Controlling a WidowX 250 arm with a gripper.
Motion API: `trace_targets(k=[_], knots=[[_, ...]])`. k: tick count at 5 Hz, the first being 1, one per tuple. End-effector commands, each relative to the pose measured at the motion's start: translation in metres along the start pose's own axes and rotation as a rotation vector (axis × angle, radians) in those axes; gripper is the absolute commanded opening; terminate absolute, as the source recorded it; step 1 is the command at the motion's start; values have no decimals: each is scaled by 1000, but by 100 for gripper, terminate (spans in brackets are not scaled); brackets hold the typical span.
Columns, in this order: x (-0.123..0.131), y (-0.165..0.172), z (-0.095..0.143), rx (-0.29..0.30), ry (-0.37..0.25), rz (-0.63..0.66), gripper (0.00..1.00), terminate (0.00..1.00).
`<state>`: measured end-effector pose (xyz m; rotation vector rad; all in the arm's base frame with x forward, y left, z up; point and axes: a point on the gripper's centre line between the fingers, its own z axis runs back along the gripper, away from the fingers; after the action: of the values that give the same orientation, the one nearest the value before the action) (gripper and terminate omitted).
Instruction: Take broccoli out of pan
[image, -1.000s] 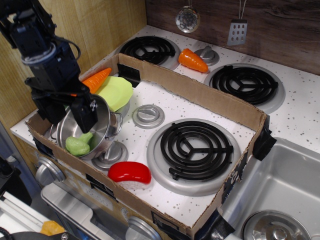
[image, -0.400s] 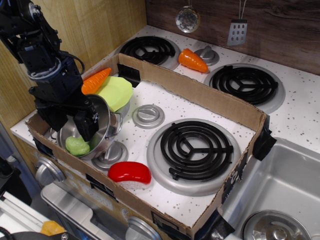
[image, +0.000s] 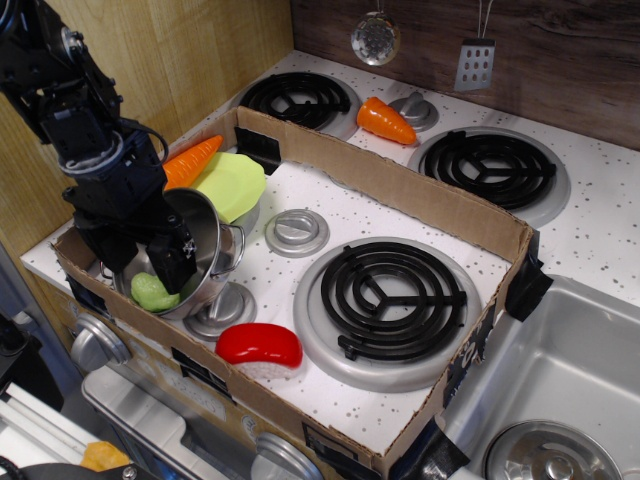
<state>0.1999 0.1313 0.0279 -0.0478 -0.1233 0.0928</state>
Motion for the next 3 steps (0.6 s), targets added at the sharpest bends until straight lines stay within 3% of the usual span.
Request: trace_targets(k=[1,3], knots=[[2,5,-2,11,-49,21,100,0],[-2,-3,-11,-2,-50,50,100,0]])
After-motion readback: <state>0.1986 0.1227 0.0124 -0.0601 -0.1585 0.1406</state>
